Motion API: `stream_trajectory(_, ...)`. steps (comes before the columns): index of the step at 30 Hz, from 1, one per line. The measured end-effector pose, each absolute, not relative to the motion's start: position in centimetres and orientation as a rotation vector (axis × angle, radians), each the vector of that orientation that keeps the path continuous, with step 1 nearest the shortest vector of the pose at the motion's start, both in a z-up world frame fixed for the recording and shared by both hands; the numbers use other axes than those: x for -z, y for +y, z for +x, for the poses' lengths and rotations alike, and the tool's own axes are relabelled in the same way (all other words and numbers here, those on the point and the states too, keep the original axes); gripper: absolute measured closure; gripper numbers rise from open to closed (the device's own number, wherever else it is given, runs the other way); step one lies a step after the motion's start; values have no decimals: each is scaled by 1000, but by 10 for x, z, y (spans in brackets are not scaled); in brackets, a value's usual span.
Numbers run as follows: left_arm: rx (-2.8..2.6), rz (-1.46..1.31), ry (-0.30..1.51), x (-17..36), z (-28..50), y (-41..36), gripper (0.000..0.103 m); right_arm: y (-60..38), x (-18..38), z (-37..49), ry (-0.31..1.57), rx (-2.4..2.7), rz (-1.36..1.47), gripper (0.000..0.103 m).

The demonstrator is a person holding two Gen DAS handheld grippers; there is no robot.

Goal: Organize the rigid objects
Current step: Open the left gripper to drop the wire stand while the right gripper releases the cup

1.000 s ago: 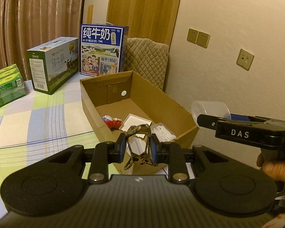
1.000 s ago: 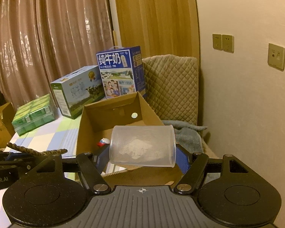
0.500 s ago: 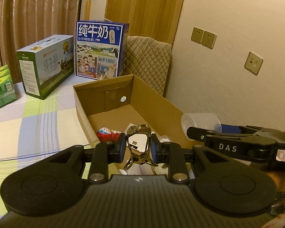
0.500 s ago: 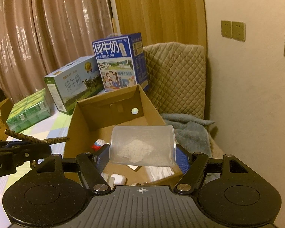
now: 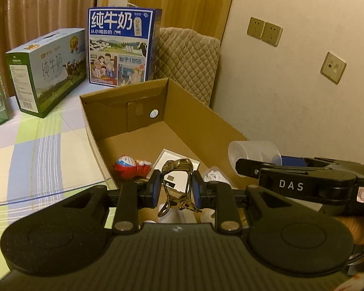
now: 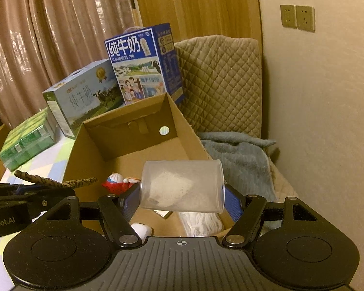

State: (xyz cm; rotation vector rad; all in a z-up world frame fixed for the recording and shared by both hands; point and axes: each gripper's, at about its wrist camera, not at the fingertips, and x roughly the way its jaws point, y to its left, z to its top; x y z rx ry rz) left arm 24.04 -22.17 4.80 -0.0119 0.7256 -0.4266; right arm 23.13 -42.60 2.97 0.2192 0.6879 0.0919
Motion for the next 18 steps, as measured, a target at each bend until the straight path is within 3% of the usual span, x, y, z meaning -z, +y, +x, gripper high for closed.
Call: stream_trajectory(18, 419, 20, 751, -36, 252, -227, 81, -425, -24, 239, 707, -93, 224, 35)
